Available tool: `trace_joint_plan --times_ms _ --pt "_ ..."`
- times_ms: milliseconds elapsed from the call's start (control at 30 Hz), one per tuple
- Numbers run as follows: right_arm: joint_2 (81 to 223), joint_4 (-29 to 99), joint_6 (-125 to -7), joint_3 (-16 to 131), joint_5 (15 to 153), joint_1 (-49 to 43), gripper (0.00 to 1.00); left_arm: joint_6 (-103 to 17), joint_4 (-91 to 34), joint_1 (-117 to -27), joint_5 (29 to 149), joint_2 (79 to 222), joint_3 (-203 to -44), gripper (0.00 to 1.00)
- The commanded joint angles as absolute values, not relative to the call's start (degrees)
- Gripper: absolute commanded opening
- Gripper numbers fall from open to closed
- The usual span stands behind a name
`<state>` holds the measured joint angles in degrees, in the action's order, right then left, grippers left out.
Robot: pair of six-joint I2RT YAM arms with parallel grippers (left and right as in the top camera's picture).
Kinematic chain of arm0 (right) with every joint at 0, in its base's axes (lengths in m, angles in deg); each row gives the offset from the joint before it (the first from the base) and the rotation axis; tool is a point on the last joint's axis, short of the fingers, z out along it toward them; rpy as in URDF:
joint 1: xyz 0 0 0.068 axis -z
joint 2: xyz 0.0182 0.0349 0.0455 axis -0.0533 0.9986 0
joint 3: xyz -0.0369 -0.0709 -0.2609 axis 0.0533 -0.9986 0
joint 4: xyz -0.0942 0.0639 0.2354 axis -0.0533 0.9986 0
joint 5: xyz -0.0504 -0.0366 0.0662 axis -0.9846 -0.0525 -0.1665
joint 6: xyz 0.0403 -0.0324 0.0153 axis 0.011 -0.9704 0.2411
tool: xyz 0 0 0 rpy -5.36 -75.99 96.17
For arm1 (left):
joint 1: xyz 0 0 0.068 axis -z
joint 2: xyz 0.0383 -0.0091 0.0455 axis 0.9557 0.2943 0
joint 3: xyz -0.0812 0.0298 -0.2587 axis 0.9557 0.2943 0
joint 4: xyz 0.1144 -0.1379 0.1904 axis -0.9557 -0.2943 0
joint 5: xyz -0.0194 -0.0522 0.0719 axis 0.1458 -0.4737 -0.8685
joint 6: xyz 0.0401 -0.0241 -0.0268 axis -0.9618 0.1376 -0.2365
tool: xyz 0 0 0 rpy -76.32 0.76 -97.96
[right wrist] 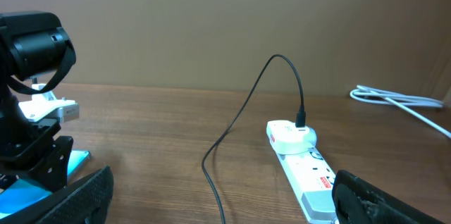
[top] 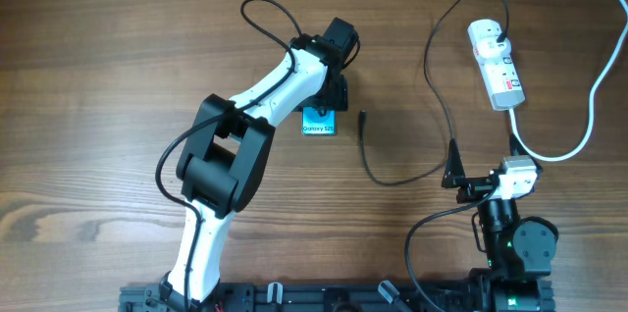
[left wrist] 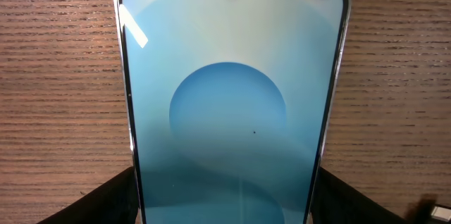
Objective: Plug charger to phone and switch on socket
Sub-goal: 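Lower the left gripper and grasp the phone's top edge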
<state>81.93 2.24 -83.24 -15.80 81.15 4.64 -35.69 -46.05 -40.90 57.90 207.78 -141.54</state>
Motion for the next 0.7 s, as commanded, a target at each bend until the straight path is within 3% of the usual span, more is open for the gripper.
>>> trace_joint_plan --times_ms 0,600,667 --pt "81.7 2.1 -82.8 -15.9 80.6 4.4 1.0 -35.1 -46.1 -40.9 58.9 209.4 -141.2 0.73" --pt "81.7 2.1 -82.8 -15.9 80.6 4.4 1.0 -33.6 -51.1 -40.9 59.5 198.4 -141.2 0.73" --pt "81.7 2.1 -82.8 -15.9 80.6 4.4 1.0 -33.6 -51.3 -40.9 59.5 198.3 -141.2 0.83"
